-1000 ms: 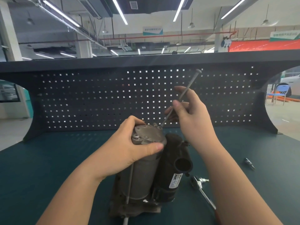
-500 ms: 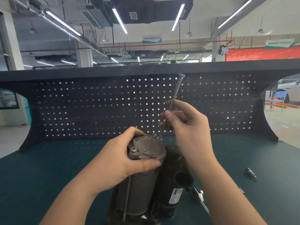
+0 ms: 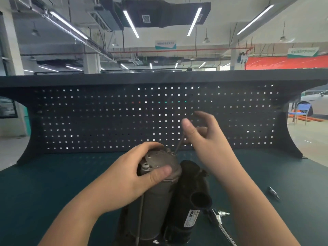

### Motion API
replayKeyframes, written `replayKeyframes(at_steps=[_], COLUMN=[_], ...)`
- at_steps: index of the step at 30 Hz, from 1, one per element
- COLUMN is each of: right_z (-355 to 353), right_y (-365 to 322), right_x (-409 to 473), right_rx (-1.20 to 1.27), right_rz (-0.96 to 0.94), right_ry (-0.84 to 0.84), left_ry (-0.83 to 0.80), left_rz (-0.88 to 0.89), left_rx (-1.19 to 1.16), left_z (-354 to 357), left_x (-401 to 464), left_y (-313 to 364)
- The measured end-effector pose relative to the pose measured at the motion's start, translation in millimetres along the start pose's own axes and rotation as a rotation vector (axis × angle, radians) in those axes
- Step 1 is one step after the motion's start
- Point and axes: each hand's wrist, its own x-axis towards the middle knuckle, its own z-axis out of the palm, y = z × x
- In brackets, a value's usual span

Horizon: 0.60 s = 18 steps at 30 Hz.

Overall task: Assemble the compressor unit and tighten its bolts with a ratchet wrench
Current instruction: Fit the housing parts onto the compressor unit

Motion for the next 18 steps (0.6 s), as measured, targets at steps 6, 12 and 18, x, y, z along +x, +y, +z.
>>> replayKeyframes(at_steps=[6, 12, 18], right_z=[0, 9, 9], right_y=[-1, 3, 1], right_x=[0, -2, -6], right_rx=[-0.089, -0.183, -0.212], right_rz=[-0.055, -0.001, 0.010], right_ry=[-0.108, -0.220, -0.266], left_ry=[0.006, 0.003, 0.082], left_rz=[-0.008, 0.003, 0.043], left_rx=[0.000, -0.057, -0.107], left_z=[-19, -28, -27], left_x=[-6, -9, -13], left_y=[-1, 2, 11])
